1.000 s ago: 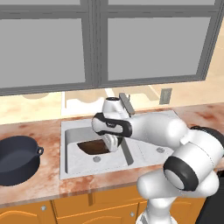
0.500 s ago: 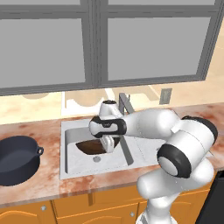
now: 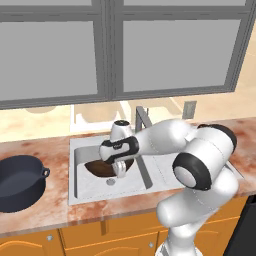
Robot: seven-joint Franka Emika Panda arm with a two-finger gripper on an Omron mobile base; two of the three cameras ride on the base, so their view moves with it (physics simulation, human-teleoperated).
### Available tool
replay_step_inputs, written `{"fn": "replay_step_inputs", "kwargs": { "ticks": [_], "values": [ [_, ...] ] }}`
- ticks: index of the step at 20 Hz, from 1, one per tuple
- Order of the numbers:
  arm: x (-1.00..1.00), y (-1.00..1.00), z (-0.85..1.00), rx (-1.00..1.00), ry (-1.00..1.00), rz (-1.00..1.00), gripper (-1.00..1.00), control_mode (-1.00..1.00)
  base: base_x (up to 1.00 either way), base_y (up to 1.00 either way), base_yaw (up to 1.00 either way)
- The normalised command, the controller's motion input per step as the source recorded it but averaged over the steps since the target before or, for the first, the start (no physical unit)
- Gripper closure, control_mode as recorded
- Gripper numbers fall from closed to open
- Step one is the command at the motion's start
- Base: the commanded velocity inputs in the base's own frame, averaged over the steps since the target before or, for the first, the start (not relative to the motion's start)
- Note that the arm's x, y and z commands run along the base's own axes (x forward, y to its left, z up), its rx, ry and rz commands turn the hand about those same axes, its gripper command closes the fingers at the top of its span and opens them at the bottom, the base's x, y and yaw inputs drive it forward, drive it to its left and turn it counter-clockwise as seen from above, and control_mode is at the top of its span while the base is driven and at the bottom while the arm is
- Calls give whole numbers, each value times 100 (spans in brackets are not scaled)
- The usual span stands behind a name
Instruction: Place the bowl in the left basin and the pot in the right basin of the sink.
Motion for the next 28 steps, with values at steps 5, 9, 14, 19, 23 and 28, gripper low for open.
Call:
{"fn": "replay_step_inputs", "kwargs": {
  "ticks": [5, 9, 14, 19, 23, 28],
  "values": [
    [22, 10, -24, 0, -1, -4, 100, -100, 0, 0, 0],
    [22, 10, -29, 0, 0, -4, 100, -100, 0, 0, 0],
    [23, 8, -23, 0, -1, -2, 100, -100, 0, 0, 0],
    [22, 8, -22, 0, -2, -1, 100, -100, 0, 0, 0],
    [22, 6, -20, 0, 0, -1, 100, -100, 0, 0, 0],
    [14, 4, -16, 0, 0, 0, 100, -100, 0, 0, 0]
  ]
}}
